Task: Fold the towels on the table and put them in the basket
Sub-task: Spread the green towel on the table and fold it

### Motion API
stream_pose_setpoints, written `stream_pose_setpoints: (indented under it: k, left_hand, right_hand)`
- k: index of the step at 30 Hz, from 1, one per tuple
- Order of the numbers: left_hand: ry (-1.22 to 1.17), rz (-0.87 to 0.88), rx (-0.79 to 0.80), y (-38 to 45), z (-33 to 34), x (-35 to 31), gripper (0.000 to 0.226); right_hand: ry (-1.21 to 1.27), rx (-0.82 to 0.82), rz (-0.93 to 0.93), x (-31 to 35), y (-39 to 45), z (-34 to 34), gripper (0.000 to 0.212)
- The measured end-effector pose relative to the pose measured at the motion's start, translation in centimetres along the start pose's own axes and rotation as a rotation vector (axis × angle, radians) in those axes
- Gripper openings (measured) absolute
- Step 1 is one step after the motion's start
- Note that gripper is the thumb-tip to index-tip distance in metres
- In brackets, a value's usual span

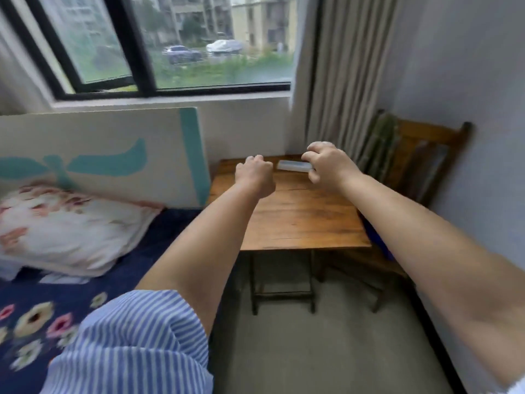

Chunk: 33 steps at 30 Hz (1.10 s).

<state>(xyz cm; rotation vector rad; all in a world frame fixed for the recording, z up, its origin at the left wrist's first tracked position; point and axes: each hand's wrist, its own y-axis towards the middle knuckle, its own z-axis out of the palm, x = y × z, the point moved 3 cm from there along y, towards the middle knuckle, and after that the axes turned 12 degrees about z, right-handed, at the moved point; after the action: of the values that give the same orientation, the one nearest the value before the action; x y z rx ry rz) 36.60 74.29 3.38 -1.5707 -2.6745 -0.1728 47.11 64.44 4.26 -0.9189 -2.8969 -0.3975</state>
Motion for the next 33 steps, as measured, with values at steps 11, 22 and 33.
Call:
stream_pose_setpoints:
  k: [11, 22, 33]
  left_hand:
    - [-0.047, 0.239, 0.028, 19.2, 3.3, -16.8, 0.033]
    - [-0.036, 0.436, 0.075, 40.8, 6.1, -20.5, 0.034]
    - [-0.181, 0.495, 0.168, 55.6, 10.3, -22.6, 0.033]
  right_hand:
    - [-0.04, 0.059, 0.257, -25.2, 6.0, 0.9, 0.04]
    - [-0.021, 0.082, 0.499, -38.5, 19.3, 4.9, 0.04]
    - [0.006, 0.154, 0.657, -47.7, 29.4, 8.4, 0.038]
